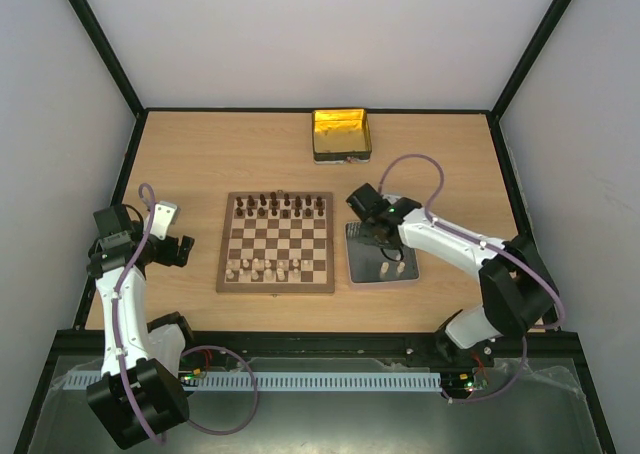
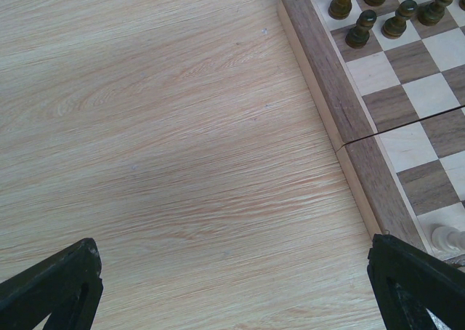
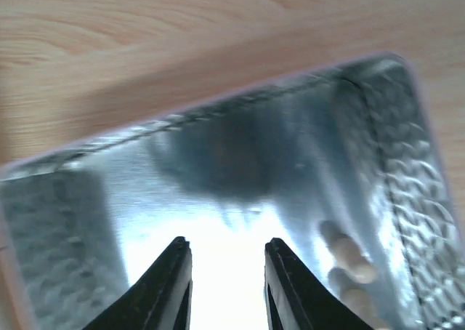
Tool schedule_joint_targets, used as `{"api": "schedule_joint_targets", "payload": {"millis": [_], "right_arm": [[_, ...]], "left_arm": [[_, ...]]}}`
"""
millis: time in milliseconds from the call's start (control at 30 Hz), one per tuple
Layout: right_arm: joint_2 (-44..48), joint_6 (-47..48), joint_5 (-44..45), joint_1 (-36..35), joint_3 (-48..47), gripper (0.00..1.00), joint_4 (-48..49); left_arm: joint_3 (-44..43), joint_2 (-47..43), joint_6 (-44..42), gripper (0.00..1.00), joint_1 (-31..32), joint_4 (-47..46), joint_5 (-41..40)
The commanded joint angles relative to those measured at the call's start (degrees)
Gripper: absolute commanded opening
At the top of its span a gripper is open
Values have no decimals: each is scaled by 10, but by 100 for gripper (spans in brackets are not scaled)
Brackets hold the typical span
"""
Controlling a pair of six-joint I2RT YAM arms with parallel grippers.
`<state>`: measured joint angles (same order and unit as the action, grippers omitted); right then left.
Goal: Set up the chess pieces on the board
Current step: Pick up the chess piece from the storage box.
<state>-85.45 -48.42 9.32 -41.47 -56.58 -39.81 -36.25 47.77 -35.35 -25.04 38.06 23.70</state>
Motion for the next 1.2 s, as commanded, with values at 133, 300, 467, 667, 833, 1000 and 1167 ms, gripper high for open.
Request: {"api": "schedule_joint_targets", "payload": {"millis": [133, 300, 467, 667, 833, 1000, 1167], "right_arm": [[69, 18, -27, 93, 84, 27, 8], [83, 25, -42, 112, 105, 27, 11], [85, 23, -52, 114, 127, 27, 20], [88, 24, -60, 115, 150, 27, 33], [86, 27, -63, 115, 155, 27, 41], [80, 29, -62, 117, 163, 27, 51], [75, 34, -66, 133, 176, 23, 66]], "left_arm": [[7, 1, 1, 99, 2, 1, 3], [7, 2, 1, 99, 2, 1, 3], [7, 0, 2, 99, 2, 0, 2], [7, 1, 2, 99, 2, 1, 2], [7, 2, 1, 99, 2, 2, 3], [7, 2, 1, 99, 2, 1, 4], [6, 3, 0, 99, 2, 2, 5]]}}
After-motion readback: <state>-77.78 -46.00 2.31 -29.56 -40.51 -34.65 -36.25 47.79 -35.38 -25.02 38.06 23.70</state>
